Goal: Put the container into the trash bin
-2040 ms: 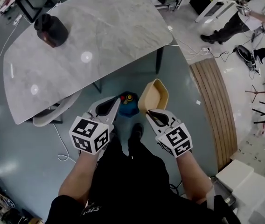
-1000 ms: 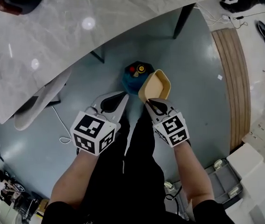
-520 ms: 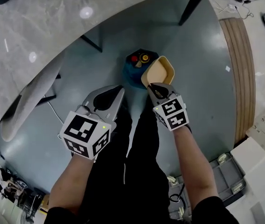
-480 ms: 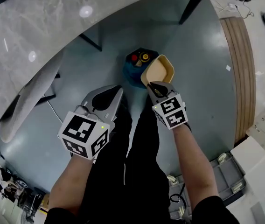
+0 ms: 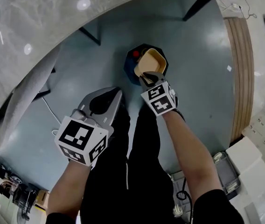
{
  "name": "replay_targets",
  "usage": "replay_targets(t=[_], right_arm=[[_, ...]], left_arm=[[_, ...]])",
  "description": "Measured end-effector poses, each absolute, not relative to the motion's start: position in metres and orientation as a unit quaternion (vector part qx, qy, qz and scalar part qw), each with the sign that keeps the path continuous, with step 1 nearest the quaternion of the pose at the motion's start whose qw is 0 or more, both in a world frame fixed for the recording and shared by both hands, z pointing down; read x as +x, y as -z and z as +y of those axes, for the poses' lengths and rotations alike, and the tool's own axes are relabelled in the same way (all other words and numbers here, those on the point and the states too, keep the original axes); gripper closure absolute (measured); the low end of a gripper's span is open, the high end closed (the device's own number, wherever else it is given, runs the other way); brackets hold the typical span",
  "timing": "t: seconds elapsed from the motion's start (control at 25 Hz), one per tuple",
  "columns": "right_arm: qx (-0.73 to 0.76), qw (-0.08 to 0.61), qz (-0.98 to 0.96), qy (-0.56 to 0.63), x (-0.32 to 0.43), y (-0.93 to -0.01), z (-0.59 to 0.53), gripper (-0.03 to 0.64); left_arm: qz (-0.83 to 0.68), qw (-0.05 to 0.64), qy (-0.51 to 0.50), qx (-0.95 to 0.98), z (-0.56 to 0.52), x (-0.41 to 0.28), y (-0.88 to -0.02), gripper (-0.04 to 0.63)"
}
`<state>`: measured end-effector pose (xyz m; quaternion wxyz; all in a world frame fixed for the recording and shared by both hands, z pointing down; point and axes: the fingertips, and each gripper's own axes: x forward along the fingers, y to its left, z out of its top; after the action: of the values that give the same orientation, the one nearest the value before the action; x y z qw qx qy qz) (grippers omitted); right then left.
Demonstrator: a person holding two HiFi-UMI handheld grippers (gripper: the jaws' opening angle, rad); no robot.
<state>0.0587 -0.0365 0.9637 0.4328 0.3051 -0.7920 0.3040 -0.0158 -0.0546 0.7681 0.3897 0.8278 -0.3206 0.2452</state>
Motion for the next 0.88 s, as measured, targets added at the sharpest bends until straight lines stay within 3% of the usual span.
replay_targets(t=[0.08,0.12,0.48,0.88], right_arm=[[0.312,0.421,-0.788,-0.322,0.053,-0.957,-0.041,0.488],[0.315,0.413,-0.789,-0.329,0.052,-0.949,-0.043,0.479],[0.311,0.424,-0.789,-0.317,0.074,-0.864,-0.034,0.515],[0.382,0.341,-0.800,-0.314,0.073,-0.729,-0.057,0.565]], left_arm=[[-0.329,0.390,-0.242,0.825,-0.058,-0.023,-0.765,0.586],[-0.334,0.392,-0.238,0.824,-0.060,-0.025,-0.763,0.586],[-0.349,0.373,-0.195,0.838,-0.080,-0.031,-0.685,0.586],[-0.352,0.363,-0.178,0.844,-0.078,-0.045,-0.608,0.586]])
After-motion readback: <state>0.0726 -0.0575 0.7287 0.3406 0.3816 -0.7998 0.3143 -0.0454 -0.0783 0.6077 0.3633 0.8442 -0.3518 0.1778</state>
